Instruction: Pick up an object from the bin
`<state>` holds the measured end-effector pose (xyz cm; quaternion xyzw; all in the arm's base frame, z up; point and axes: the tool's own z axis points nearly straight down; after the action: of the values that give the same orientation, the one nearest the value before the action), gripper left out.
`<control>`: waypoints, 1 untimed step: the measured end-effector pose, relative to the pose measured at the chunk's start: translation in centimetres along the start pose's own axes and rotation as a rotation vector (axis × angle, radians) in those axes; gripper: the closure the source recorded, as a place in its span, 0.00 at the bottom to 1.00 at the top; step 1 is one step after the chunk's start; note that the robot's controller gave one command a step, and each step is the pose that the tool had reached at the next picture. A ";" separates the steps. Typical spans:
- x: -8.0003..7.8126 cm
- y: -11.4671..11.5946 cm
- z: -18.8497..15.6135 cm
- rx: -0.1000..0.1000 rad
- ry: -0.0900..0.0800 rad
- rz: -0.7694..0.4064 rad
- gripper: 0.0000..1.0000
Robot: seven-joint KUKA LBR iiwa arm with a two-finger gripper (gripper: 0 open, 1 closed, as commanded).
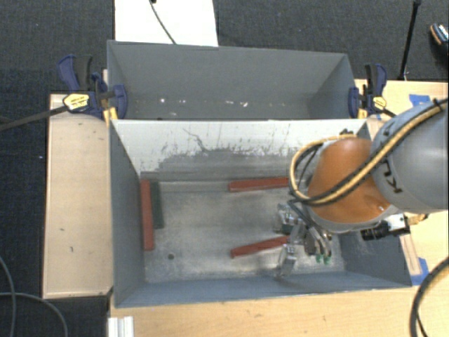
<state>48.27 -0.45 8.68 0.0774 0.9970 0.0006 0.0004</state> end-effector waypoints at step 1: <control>0.3 2.7 1.7 0.000 0.005 0.157 0.00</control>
Offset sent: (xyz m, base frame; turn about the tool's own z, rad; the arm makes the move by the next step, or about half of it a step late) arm 0.0016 0.0262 -0.0168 0.1591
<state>48.40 2.31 6.96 0.1556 0.9878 0.0007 -0.0020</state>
